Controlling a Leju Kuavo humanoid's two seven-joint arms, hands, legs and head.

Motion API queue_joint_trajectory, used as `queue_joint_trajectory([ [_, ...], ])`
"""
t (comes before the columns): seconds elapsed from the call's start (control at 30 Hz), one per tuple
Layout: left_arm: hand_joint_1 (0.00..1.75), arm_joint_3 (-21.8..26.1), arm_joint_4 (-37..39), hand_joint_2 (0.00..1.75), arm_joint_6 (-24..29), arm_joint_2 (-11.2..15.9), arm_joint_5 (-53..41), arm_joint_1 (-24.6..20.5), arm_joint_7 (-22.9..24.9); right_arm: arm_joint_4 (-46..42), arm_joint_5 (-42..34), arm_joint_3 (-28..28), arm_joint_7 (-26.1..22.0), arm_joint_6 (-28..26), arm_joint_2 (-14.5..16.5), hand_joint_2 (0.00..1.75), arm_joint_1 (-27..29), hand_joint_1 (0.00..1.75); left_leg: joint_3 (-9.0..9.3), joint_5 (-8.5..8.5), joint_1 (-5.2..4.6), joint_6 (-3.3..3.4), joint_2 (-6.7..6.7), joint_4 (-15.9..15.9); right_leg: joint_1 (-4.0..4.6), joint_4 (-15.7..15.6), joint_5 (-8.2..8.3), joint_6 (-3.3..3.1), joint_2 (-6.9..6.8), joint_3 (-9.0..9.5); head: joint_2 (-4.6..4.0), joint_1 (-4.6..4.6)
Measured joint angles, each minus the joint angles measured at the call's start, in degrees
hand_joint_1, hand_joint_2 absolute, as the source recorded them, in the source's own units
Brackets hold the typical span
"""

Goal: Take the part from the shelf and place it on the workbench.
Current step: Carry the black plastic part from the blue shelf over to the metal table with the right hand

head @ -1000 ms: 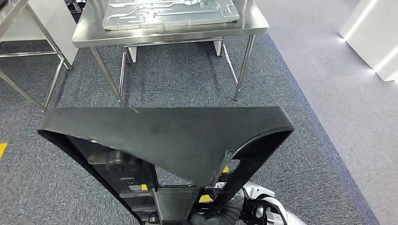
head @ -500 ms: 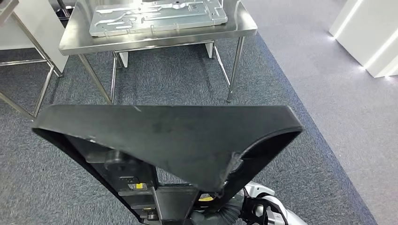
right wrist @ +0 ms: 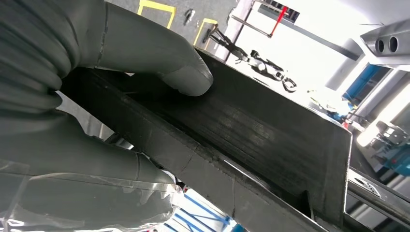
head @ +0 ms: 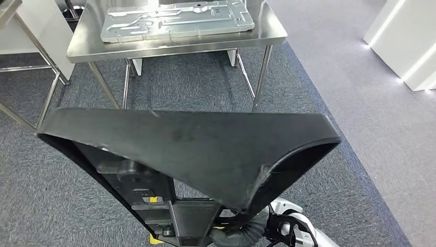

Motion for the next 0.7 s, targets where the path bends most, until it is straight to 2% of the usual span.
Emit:
queue_joint_trajectory([
  [0.07,0.00,0.00,0.00,1.75,-0.01,0.01,0.00,-0.11,0.02,-0.05,0.08,-0.13,0.00,-0.01,0.11,1.75,0.00,1.66,0.43,-0.68,-0.16,-0.77,0.14,-0.38,0.40,-1.55,-0.92,-0.72,0.04,0.93,0.01,0.04],
  [0.13,0.00,0.00,-0.02,1.75,-0.06,0.03,-0.02,-0.24,0.01,-0.16,0.13,-0.31,0.00,-0.02,0.25,1.75,0.12,1.66,1.37,-1.21,-0.08,-1.46,0.33,-0.74,0.32,-2.14,-1.56,-1.56,0.36,1.64,0.01,0.06],
  [0.17,0.00,0.00,-0.03,1.75,-0.10,0.05,-0.04,-0.31,-0.02,-0.26,0.15,-0.41,-0.01,-0.03,0.32,1.75,0.18,1.66,1.49,-1.67,-0.02,-1.69,0.33,-0.02,0.29,-2.46,-1.87,-1.98,0.45,2.31,0.01,0.02],
  [0.2,0.00,0.00,-0.04,1.75,-0.15,0.07,-0.08,-0.37,-0.03,-0.37,0.16,-0.49,-0.04,-0.03,0.38,1.75,0.24,1.66,0.78,-2.51,0.05,-1.80,0.28,2.07,0.26,-2.76,-2.15,-2.39,0.47,3.07,0.01,-0.02],
  [0.23,0.00,0.00,-0.04,1.75,-0.19,0.08,-0.10,-0.36,-0.04,-0.46,0.17,-0.55,-0.07,-0.04,0.43,1.75,0.31,1.66,-0.92,-3.68,0.08,-1.78,0.20,5.44,0.35,-2.95,-2.49,-2.74,0.45,3.79,0.01,-0.08],
  [0.3,0.00,0.00,-0.04,1.75,-0.22,0.10,-0.14,-0.20,-0.03,-0.50,0.15,-0.60,-0.06,-0.04,0.45,1.75,0.55,1.66,-6.22,-5.85,0.00,-1.67,0.15,13.42,0.71,-2.97,-3.33,-3.26,0.50,4.81,0.01,-0.14],
  [0.33,0.00,0.00,-0.04,1.75,-0.22,0.10,-0.15,-0.04,-0.03,-0.48,0.15,-0.61,-0.03,-0.06,0.45,1.75,0.74,1.66,-8.44,-5.69,-0.05,-1.58,0.13,15.71,0.92,-2.97,-3.79,-3.39,0.66,5.33,0.02,-0.15],
  [0.37,0.00,0.00,-0.04,1.75,-0.22,0.10,-0.16,0.09,-0.03,-0.46,0.15,-0.61,0.00,-0.10,0.45,1.75,0.90,1.66,-9.77,-4.30,-0.10,-1.43,0.13,15.98,1.11,-2.96,-4.30,-3.47,0.85,5.93,0.02,-0.14],
  [0.4,0.00,0.00,-0.04,1.75,-0.22,0.10,-0.21,0.17,-0.05,-0.45,0.19,-0.61,0.00,-0.21,0.45,1.75,1.02,1.66,-10.07,-1.68,-0.19,-1.18,0.11,14.03,1.29,-2.95,-4.87,-3.49,1.02,6.68,0.02,-0.14],
  [0.43,0.00,0.00,-0.04,1.75,-0.21,0.11,-0.27,0.22,-0.10,-0.45,0.38,-0.62,-0.01,-0.45,0.45,1.75,1.07,1.66,-9.60,1.56,-0.39,-0.73,0.26,10.49,1.42,-2.98,-5.50,-3.50,1.06,7.41,0.02,-0.13],
  [0.47,0.00,0.02,-0.04,1.75,-0.19,0.19,-0.34,0.19,-0.14,-0.43,0.79,-0.62,-0.01,-0.85,0.45,1.75,1.11,1.66,-8.93,3.98,-0.74,-0.21,0.61,7.33,1.61,-2.97,-6.08,-3.43,1.02,8.05,0.01,-0.05],
  [0.5,0.00,0.03,-0.04,1.75,-0.16,0.26,-0.44,0.13,-0.21,-0.39,1.43,-0.62,0.00,-1.37,0.44,1.75,1.17,1.66,-8.06,5.40,-1.10,0.28,0.89,4.51,1.70,-2.97,-6.56,-3.28,0.98,8.44,0.01,-0.03],
  [0.53,0.00,0.05,-0.04,1.75,-0.13,0.35,-0.53,0.05,-0.27,-0.32,2.20,-0.63,0.00,-1.93,0.44,1.75,1.26,1.66,-7.54,5.73,-1.43,0.67,1.14,2.93,1.70,-3.01,-6.88,-3.09,0.82,8.54,0.01,0.06],
  [0.57,0.00,0.08,-0.05,1.75,-0.10,0.44,-0.62,-0.05,-0.35,-0.19,3.04,-0.63,0.01,-2.45,0.43,1.75,1.38,1.66,-7.23,5.24,-1.67,0.90,1.11,2.45,1.65,-3.11,-7.04,-2.82,0.68,8.58,0.01,0.11],
  [0.67,0.00,0.10,-0.07,1.75,-0.10,0.48,-0.80,-0.05,-0.64,0.22,5.02,-0.68,0.03,-3.37,0.39,1.75,1.66,1.66,-6.05,4.91,-1.22,1.39,0.12,0.69,1.45,-3.02,-7.81,-1.87,0.09,8.94,0.01,0.15],
  [0.7,0.00,0.13,-0.07,1.75,-0.10,0.46,-0.84,-0.02,-0.70,0.34,5.37,-0.70,0.03,-3.49,0.39,1.75,1.70,1.66,-5.46,4.88,-0.93,1.55,-0.15,0.15,1.40,-1.44,-8.58,-1.53,0.06,8.31,0.02,0.22],
])
